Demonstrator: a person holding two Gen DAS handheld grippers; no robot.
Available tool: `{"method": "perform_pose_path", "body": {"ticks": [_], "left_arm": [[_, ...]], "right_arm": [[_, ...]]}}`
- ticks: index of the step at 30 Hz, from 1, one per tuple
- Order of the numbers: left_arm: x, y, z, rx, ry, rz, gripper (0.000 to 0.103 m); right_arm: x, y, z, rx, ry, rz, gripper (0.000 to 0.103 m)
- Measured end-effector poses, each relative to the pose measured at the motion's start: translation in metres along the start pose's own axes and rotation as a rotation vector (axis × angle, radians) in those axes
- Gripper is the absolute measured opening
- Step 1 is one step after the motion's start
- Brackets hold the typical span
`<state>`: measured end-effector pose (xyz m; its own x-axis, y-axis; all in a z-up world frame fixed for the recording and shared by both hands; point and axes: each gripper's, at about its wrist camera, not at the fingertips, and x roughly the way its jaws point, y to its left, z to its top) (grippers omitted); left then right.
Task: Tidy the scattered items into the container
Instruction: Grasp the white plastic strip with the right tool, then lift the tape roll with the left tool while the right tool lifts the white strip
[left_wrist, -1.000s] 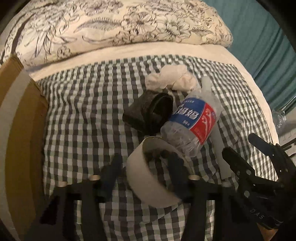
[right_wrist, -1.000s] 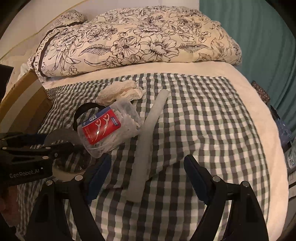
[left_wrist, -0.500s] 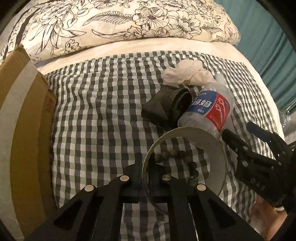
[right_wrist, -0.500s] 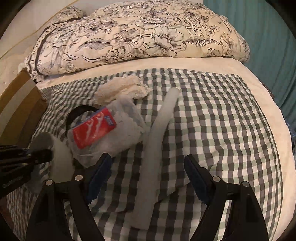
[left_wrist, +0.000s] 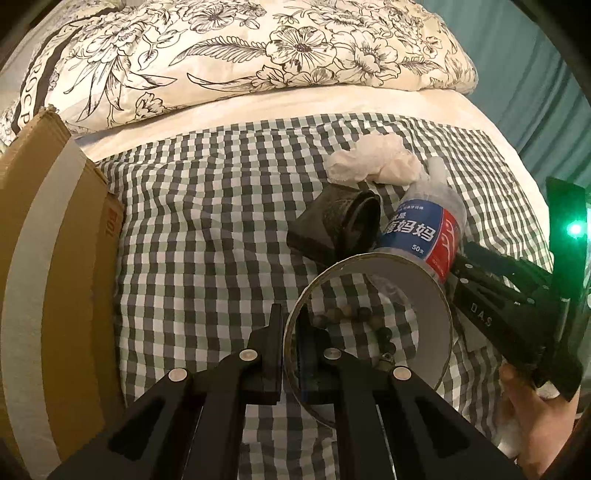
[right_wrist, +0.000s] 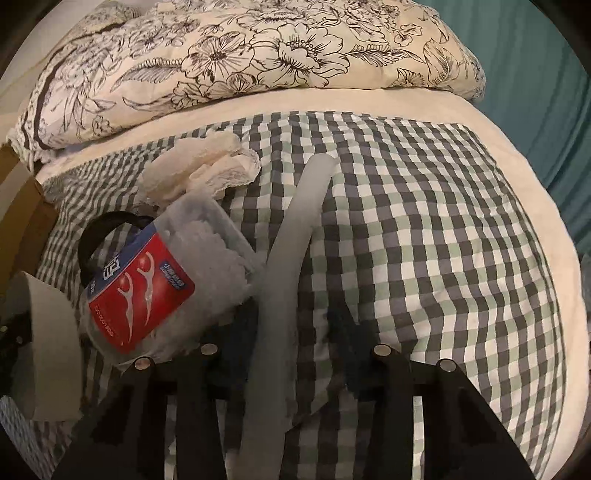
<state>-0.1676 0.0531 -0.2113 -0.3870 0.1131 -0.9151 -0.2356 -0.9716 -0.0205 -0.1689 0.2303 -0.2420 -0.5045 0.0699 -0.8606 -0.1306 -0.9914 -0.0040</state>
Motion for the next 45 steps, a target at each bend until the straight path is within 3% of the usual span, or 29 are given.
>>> {"method": "perform_pose_path", "body": {"ticks": [3,5,23,45], "left_arm": [[-0.006,0.002,0.0,-0.002,-0.006,-0.003,0.006],[-0.01,0.004,0.0,0.0,-0.012,-0.002,0.006],[-0.072,0.014,-0.008,0.004,-0.123,-0.062,0.006],[-0.148,0.062,-0.038,0.023,-0.271,-0.076,0.006]], "right_arm": [[-0.006,0.002,-0.004,0.019,0.022,0.038,0.012],[-0.014,0.0,-0.007,0.037,0.028,0.055,0.008],[-0.127,-0.009,-0.021,0.118,-0.151,0.038,0.007],[-0.222,0.05,-0.05,0.128,-0.317,0.038,0.007]]}}
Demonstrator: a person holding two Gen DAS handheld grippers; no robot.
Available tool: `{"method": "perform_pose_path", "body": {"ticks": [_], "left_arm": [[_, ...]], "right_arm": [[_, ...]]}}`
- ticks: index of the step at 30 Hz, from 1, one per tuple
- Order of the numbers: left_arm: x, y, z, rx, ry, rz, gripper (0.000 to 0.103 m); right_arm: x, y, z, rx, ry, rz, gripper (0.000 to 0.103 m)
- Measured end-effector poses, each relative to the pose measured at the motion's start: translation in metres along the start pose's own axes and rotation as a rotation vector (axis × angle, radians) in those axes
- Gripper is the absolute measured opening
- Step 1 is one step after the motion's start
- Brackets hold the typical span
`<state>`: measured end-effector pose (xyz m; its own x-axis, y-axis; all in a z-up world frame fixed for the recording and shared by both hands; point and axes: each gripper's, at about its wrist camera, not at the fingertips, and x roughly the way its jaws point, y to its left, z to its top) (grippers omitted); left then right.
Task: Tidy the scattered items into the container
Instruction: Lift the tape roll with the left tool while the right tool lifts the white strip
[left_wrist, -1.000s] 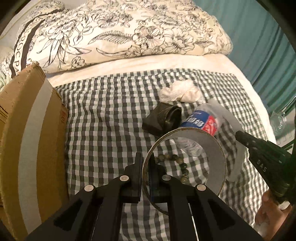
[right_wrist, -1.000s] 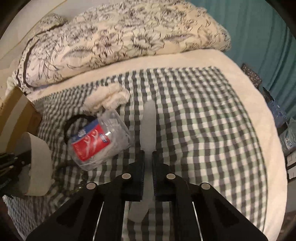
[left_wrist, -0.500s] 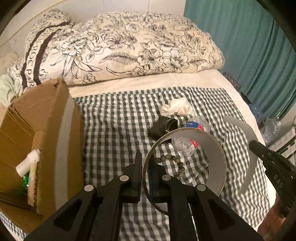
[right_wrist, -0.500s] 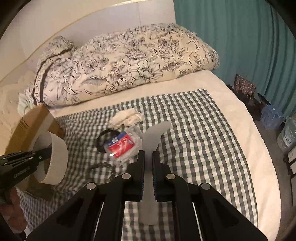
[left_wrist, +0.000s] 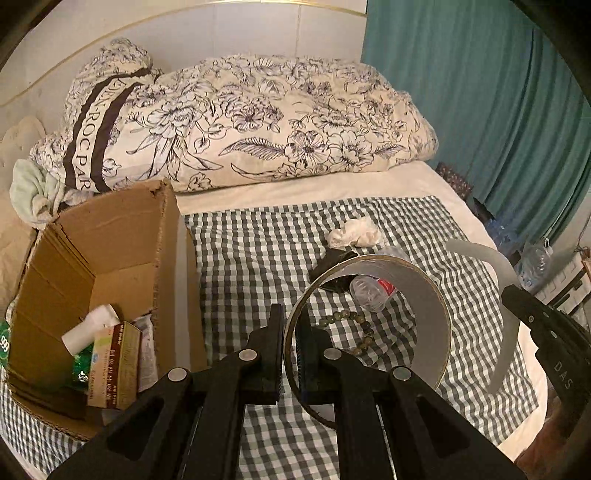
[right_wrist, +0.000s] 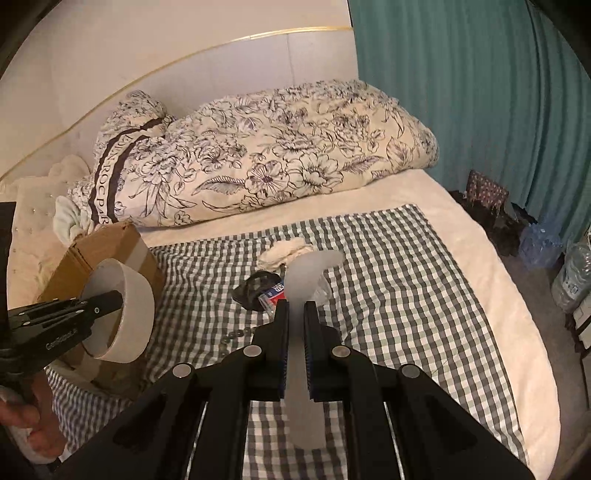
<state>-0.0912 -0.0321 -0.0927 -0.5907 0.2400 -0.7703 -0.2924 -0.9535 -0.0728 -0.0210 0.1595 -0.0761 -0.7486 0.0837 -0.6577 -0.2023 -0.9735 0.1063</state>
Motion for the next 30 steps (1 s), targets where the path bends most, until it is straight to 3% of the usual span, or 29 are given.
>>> {"method": "perform_pose_path", "body": {"ticks": [17,30], "left_arm": [[-0.046,0.005,-0.001,0.088,-0.099,-0.003,0.006],[-0.087,0.05,0.002,0.051,-0.18,0.061,0.006]], "right_arm": [[-0.048,0.029,-0.002,0.031,-0.109,-0.018,0.007],[-0.073,0.08,0.018,-0.036,-0.202,0.057,0.007]]}}
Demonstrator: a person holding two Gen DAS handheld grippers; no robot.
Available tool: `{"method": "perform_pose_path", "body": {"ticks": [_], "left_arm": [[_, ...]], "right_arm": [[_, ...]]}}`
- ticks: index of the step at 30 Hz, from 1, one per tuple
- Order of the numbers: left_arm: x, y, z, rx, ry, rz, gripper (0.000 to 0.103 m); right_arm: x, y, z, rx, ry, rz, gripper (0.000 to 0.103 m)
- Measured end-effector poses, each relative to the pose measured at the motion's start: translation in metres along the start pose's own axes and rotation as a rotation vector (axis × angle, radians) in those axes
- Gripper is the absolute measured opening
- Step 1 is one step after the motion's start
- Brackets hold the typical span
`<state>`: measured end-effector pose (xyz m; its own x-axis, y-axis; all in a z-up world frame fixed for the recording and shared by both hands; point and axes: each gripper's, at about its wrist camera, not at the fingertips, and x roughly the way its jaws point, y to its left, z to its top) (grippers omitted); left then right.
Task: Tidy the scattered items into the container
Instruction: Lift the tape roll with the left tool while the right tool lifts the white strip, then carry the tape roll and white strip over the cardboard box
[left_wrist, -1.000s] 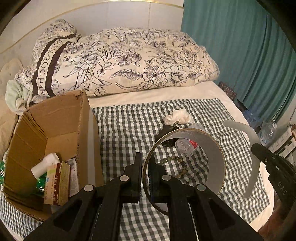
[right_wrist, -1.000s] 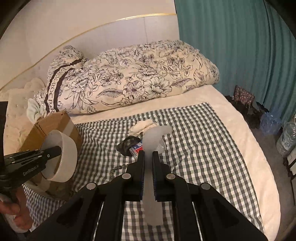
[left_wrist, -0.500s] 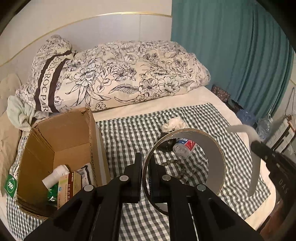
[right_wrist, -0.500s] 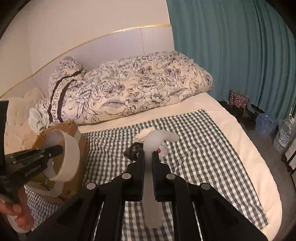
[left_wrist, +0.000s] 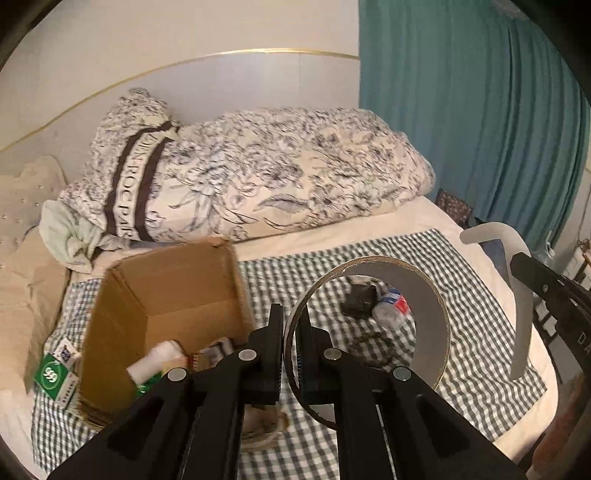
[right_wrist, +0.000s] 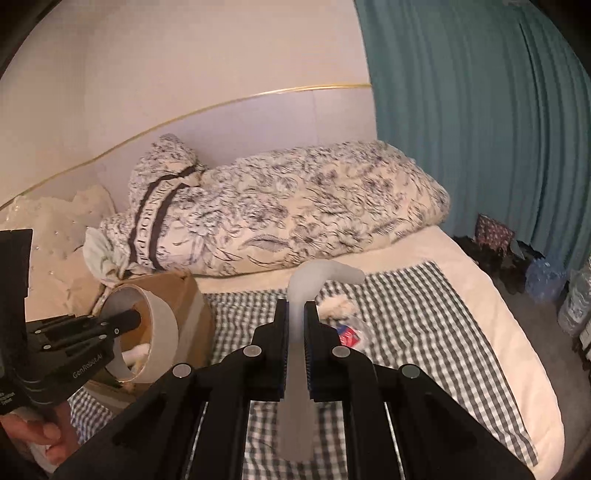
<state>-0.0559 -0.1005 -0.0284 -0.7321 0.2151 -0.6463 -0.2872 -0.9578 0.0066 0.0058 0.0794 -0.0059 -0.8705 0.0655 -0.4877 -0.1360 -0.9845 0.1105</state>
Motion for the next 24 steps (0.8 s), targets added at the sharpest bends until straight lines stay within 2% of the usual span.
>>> {"method": "perform_pose_path", "body": {"ticks": [10,24], "left_arm": [[-0.015,0.048,0.003,-0.044,-0.025,0.095,0.006],[-0.031,0.095,0.006,-0.099,-0.05,0.174,0.006]], "right_arm": [[0.005,0.045,0.011,-0.076,0.007,0.089,0.007],[0.007,0.096,0.016,-0.147,0.012,0.197,0.007]]}}
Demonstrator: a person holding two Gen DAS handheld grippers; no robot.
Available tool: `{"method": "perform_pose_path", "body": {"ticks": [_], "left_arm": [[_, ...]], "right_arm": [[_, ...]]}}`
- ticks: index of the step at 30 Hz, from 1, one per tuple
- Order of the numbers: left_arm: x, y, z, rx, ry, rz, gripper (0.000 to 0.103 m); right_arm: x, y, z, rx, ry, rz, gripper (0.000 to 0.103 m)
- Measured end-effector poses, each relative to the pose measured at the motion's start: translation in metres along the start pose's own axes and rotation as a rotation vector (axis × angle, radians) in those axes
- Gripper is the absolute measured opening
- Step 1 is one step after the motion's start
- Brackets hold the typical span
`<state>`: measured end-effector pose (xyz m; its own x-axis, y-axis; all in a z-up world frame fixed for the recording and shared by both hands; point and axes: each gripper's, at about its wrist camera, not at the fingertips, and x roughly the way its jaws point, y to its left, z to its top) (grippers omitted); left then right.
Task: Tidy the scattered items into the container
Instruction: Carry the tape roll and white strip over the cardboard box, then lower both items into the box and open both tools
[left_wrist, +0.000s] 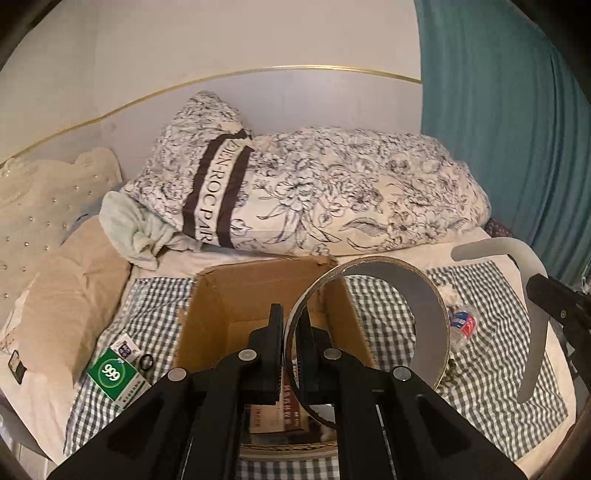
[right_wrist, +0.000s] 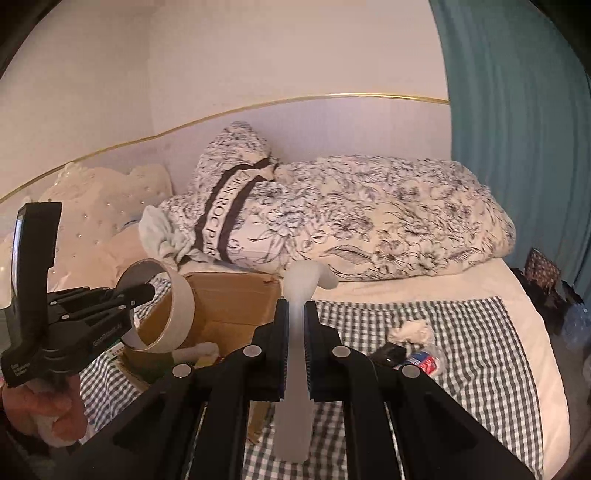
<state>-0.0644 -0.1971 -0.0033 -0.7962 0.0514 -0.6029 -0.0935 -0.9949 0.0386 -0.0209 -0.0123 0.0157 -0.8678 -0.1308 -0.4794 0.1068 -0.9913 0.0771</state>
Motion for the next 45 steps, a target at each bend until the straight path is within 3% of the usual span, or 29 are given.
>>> {"method": "perform_pose_path", "body": {"ticks": [20,39,45], "left_arm": [[0.031,0.054,-0.002,-0.045,0.052,0.058,0.006],[0.129,0.075,-0.047,-0.08,0.343,0.059,0.006],[0.144,0.077,-0.058,-0.08,0.391,0.064,0.006]], "right_arm": [[0.063,0.055,0.007,-0.066,0.065,0.121,0.007],[0.164,0.089,-0.039,-0.118,0.308,0.143,0.01],[0.188,0.084,-0.054,-0.096,0.388,0.144,0.012]]}}
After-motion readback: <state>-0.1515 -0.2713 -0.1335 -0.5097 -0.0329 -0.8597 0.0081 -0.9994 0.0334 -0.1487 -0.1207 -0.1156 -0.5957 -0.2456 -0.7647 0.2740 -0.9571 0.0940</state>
